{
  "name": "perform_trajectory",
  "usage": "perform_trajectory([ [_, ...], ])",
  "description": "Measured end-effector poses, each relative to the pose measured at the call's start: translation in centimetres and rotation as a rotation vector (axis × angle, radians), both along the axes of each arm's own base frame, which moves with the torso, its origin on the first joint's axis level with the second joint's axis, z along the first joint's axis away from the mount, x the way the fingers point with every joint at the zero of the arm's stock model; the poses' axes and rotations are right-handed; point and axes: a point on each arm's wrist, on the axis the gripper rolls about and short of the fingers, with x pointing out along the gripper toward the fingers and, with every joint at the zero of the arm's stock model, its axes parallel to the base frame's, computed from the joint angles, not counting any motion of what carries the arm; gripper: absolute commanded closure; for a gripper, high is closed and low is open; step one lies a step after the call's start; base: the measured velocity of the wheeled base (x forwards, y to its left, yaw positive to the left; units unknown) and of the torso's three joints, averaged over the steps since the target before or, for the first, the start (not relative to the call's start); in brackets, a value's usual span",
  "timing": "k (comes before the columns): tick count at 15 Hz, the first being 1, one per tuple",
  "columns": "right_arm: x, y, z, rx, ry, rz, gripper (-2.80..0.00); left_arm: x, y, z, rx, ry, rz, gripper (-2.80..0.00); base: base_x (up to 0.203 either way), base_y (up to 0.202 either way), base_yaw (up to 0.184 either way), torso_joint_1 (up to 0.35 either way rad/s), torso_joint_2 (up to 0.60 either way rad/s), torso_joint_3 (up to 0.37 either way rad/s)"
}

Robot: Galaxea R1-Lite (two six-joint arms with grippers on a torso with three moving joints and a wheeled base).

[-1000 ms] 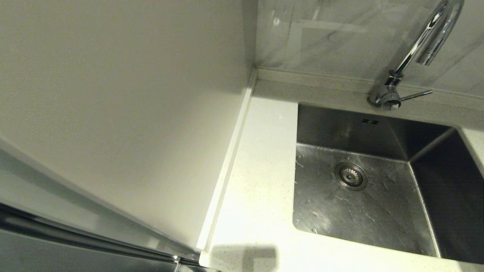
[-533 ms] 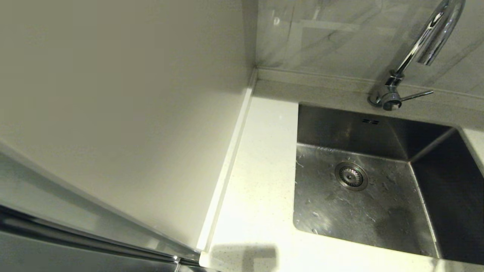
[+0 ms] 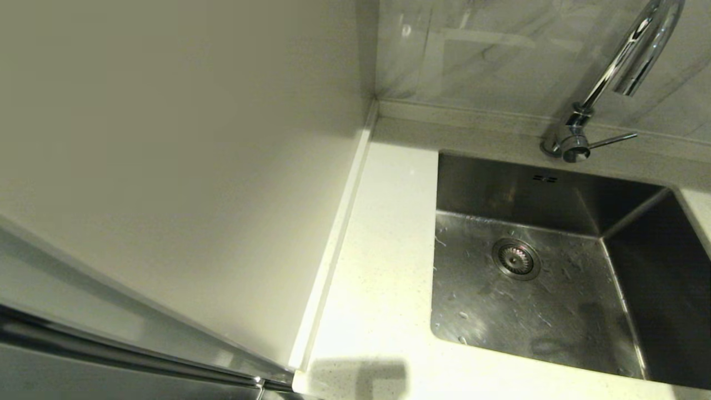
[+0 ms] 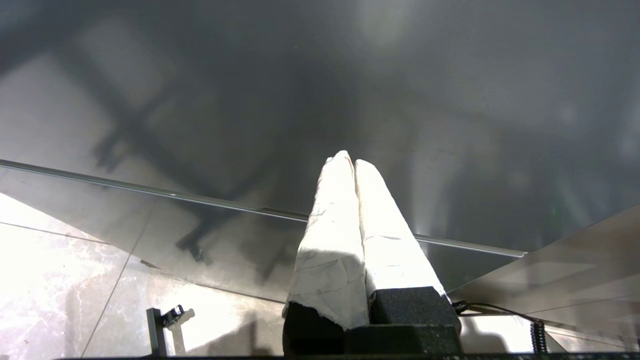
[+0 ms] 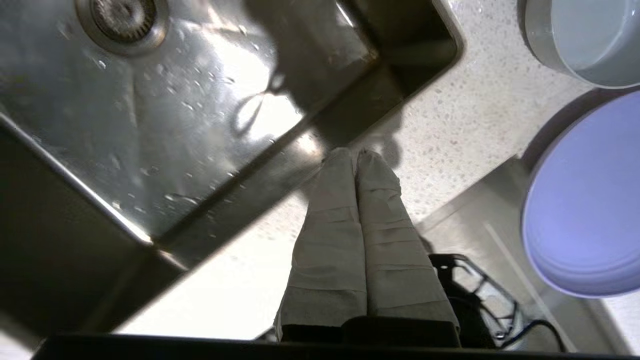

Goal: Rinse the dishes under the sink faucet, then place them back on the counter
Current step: Put a bowl into the sink

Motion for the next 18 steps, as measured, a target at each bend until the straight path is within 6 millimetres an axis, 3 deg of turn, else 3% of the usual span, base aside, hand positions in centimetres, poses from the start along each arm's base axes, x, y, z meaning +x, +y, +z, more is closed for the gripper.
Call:
perform_trajectory([
  [4,0.1,-2.4,0.6,-0.056,-0.024,-0.139,0.00,0.0,0.0,0.0,0.001,0.000,0.000,0.00,0.000,0.000,0.000,0.000,0.00,0.000],
  [9,1.2,-7.4,-0.4,-0.132,-0.027,-0.276,0.00,0.0,0.0,0.0,0.001,0.000,0.000,0.00,0.000,0.000,0.000,0.000,0.00,0.000],
  [13,1.3,-8.3,-2.9,-0.097,0.030,-0.255,0.00,0.0,0.0,0.0,0.001,0.000,0.000,0.00,0.000,0.000,0.000,0.000,0.00,0.000],
  [18,1.6,-8.7,-4.3,-0.038,0.035,-0.232,0.00,0.0,0.0,0.0,0.001,0.000,0.000,0.00,0.000,0.000,0.000,0.000,0.00,0.000],
])
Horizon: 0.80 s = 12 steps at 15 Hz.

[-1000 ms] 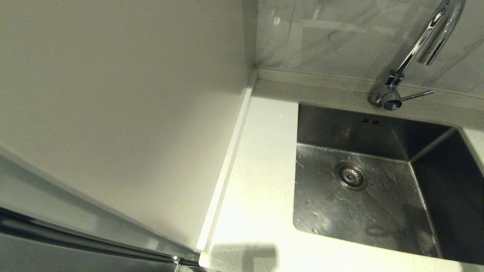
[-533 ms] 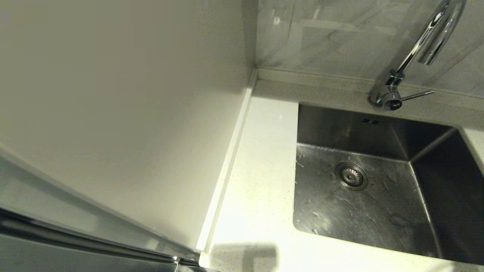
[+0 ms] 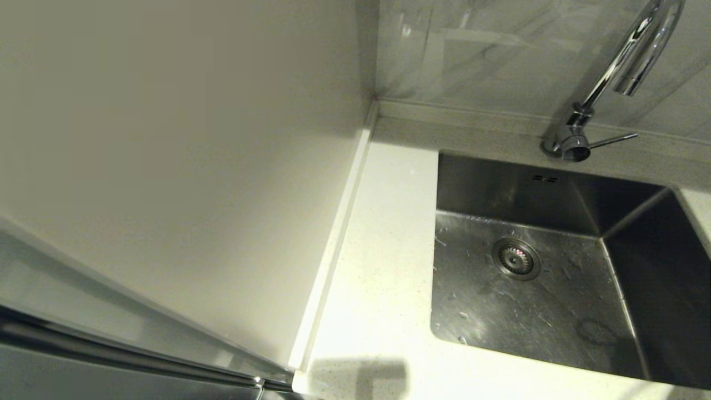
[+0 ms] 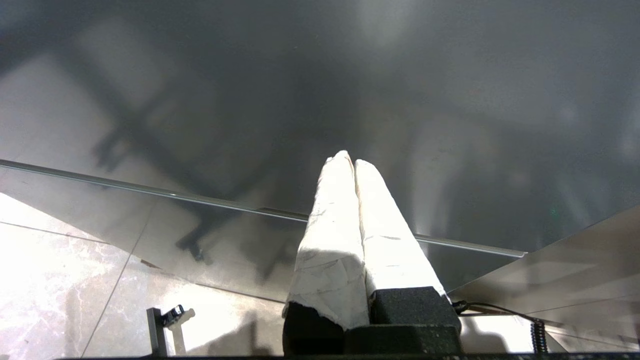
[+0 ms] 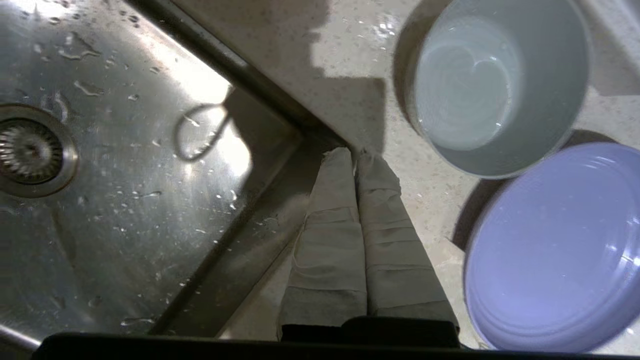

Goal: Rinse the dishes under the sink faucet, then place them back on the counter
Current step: Put a bowl into the sink

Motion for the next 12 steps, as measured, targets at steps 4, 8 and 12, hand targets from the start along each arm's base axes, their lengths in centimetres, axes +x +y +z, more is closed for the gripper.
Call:
perform_trajectory([
  [4,1.1,-1.6,-0.9,0.064,-0.050,-0.091,0.00,0.0,0.0,0.0,0.001,0.000,0.000,0.00,0.000,0.000,0.000,0.000,0.00,0.000],
  [8,1.1,-2.5,-1.8,0.060,0.016,-0.057,0.00,0.0,0.0,0.0,0.000,0.000,0.000,0.00,0.000,0.000,0.000,0.000,0.00,0.000],
  [12,0.9,-3.4,-1.9,0.065,0.019,-0.087,-2.80,0.0,0.0,0.0,0.001,0.000,0.000,0.00,0.000,0.000,0.000,0.000,0.00,0.000],
])
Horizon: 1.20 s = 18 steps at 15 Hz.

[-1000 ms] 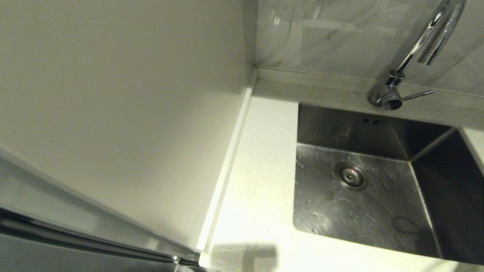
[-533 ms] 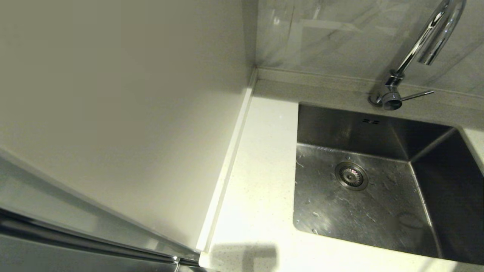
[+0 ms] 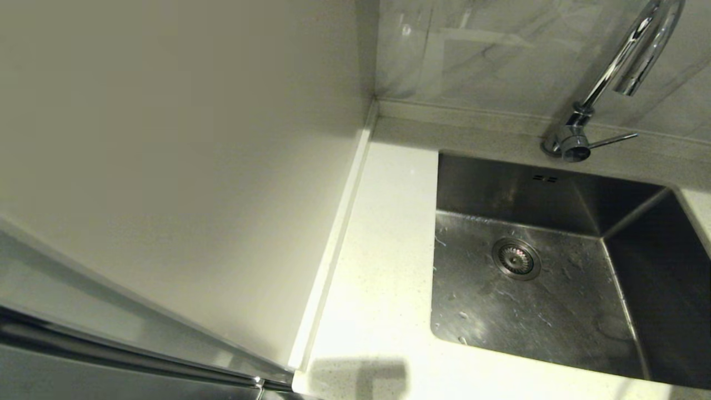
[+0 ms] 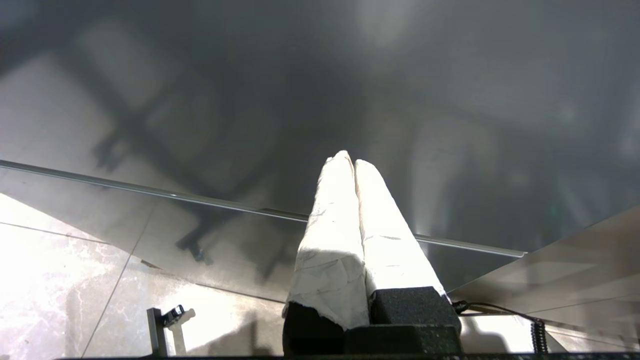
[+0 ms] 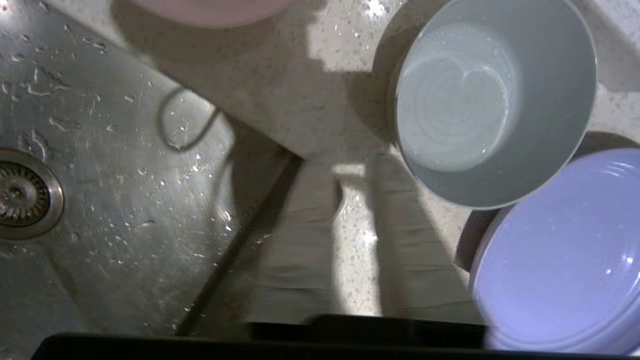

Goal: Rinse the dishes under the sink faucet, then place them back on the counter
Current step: Put a bowl into the sink

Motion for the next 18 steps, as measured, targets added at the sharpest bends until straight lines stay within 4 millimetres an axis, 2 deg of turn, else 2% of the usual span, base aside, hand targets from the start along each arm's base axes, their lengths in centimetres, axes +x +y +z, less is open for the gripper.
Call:
perform_trajectory([
  [7,0.1,-1.3,1.3,-0.135,-0.115,-0.023,-2.80,0.0,0.0,0.0,0.000,0.000,0.000,0.00,0.000,0.000,0.000,0.000,0.00,0.000],
  [11,0.0,-1.5,2.7,-0.020,-0.159,0.040,-2.80,0.0,0.0,0.0,-0.001,0.000,0.000,0.00,0.000,0.000,0.000,0.000,0.00,0.000],
  [14,-1.1,-0.2,3.9,0.137,-0.098,0.166,-2.80,0.0,0.0,0.0,0.000,0.000,0.000,0.00,0.000,0.000,0.000,0.000,0.00,0.000],
  [18,-2.4,0.0,4.6,0.084,0.024,0.271,-2.80,0.0,0.0,0.0,-0.001,0.000,0.000,0.00,0.000,0.000,0.000,0.000,0.00,0.000],
])
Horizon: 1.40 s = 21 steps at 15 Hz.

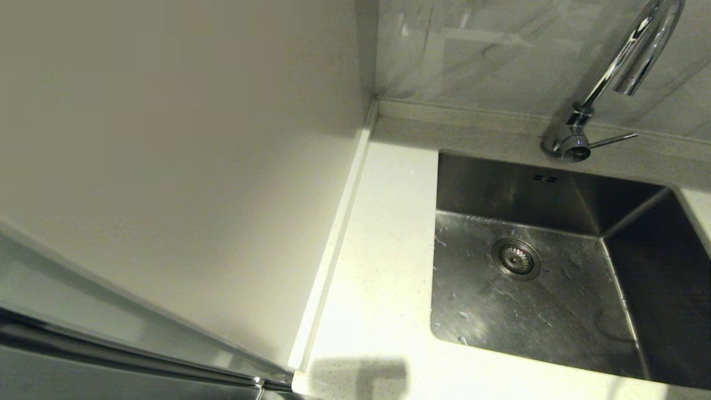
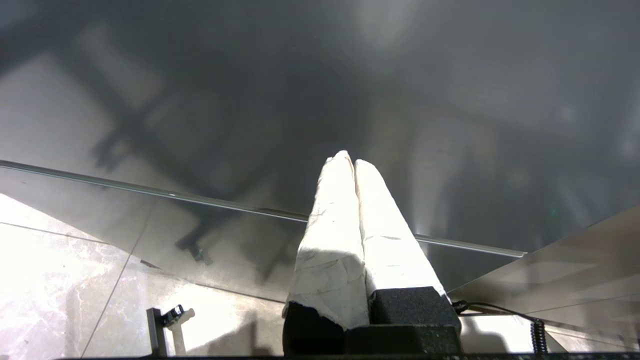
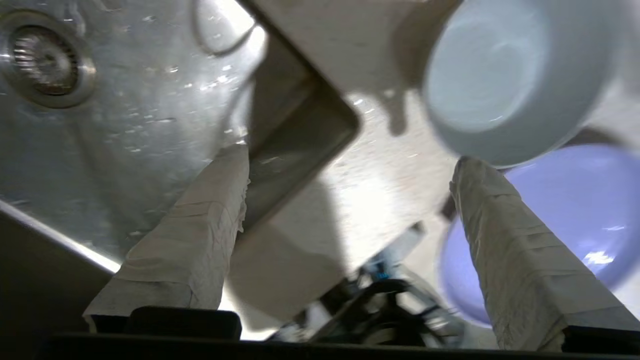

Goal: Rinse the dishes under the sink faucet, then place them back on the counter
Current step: Put a bowl into the sink

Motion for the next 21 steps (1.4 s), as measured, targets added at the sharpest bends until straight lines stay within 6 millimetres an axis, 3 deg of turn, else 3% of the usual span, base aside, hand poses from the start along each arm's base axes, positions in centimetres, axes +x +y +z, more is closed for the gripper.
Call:
perform_trajectory([
  [3,0.2,-0.6,1.0,0.003,-0.051,-0.072,-2.80,0.0,0.0,0.0,0.000,0.000,0.000,0.00,0.000,0.000,0.000,0.000,0.00,0.000],
  [5,0.8,-1.1,1.6,0.091,-0.178,-0.143,-2.80,0.0,0.0,0.0,0.000,0.000,0.000,0.00,0.000,0.000,0.000,0.000,0.00,0.000],
  [7,1.4,-1.6,1.0,0.191,-0.252,-0.108,-2.80,0.0,0.0,0.0,0.000,0.000,0.000,0.00,0.000,0.000,0.000,0.000,0.00,0.000],
  [11,1.3,-2.4,-2.6,0.134,-0.131,0.213,-2.80,0.0,0.0,0.0,0.000,0.000,0.000,0.00,0.000,0.000,0.000,0.000,0.00,0.000],
  [15,0.3,-5.7,-5.6,-0.067,-0.028,0.526,-2.80,0.0,0.0,0.0,0.000,0.000,0.000,0.00,0.000,0.000,0.000,0.000,0.00,0.000],
  [17,-0.2,-6.9,-6.5,-0.183,0.006,0.648,-2.80,0.0,0.0,0.0,0.001,0.000,0.000,0.00,0.000,0.000,0.000,0.000,0.00,0.000],
  [21,-0.4,-6.7,-6.6,-0.299,-0.046,0.830,-2.80,0.0,0.0,0.0,0.000,0.000,0.000,0.00,0.000,0.000,0.000,0.000,0.00,0.000],
])
